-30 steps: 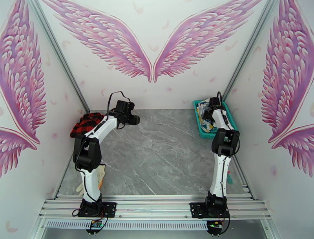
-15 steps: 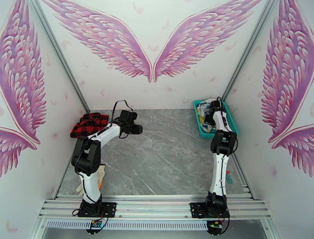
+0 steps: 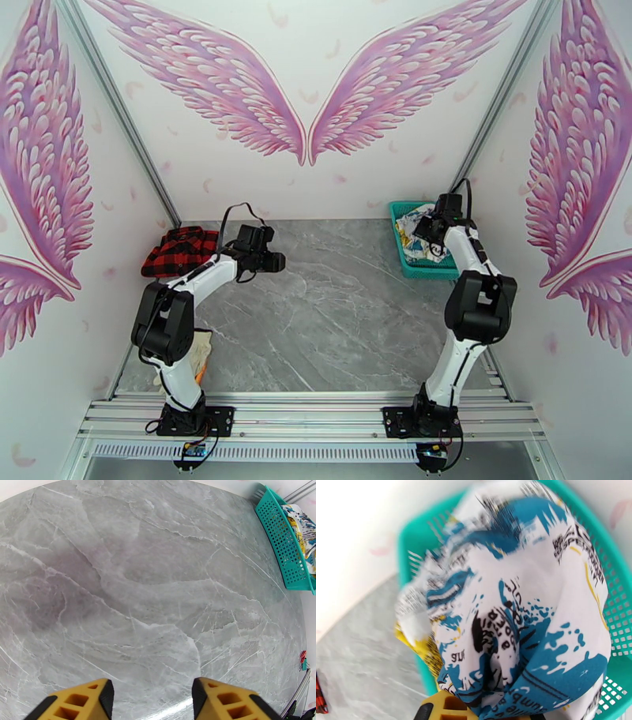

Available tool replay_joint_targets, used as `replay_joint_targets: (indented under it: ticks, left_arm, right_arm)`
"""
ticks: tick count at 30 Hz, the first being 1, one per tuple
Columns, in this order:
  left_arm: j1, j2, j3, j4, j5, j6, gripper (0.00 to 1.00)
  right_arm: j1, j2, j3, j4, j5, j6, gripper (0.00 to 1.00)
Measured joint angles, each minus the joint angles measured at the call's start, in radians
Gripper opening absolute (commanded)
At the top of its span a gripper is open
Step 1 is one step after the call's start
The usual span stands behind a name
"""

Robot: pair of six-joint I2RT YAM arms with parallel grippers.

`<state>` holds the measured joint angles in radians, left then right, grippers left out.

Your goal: Fold and stack the mixed laundry pile

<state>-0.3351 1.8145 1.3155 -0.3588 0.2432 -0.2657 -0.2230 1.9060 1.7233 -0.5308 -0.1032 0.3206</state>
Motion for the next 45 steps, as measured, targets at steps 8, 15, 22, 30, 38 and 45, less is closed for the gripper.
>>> replay_joint_targets:
  ticks: [8, 15, 22, 30, 38, 45]
  left_arm:
    - [0.0, -0.107, -0.123, 0.062, 0.016, -0.011, 0.59]
    - [0.0, -0.25, -0.174, 0.085, 0.038, -0.023, 0.61]
    - [0.0, -0.463, -0.208, 0.078, 0.037, -0.017, 0.64]
    - [0.0, -0.564, -0.267, 0.016, -0.002, 0.004, 0.65]
    - [0.0, -0.569, -0.368, -0.092, -0.1, 0.01, 0.66]
    - [-0.014, -0.564, -0.459, -0.103, -0.104, 0.004, 0.67]
  right_arm:
    - [0.121, -0.331, -0.215, 0.231, -0.112, 0.124, 0.0]
    - [0.412, -0.521, -0.248, 0.272, -0.133, 0.121, 0.0]
    - [0.614, -0.557, -0.093, 0.231, -0.124, 0.071, 0.0]
    - [0.68, -0.451, -0.117, 0.177, -0.103, 0.099, 0.11]
    - [0.669, -0.305, -0.378, 0.03, 0.059, 0.121, 0.46]
    - [0.544, -0.461, -0.572, -0.114, 0.225, 0.067, 0.64]
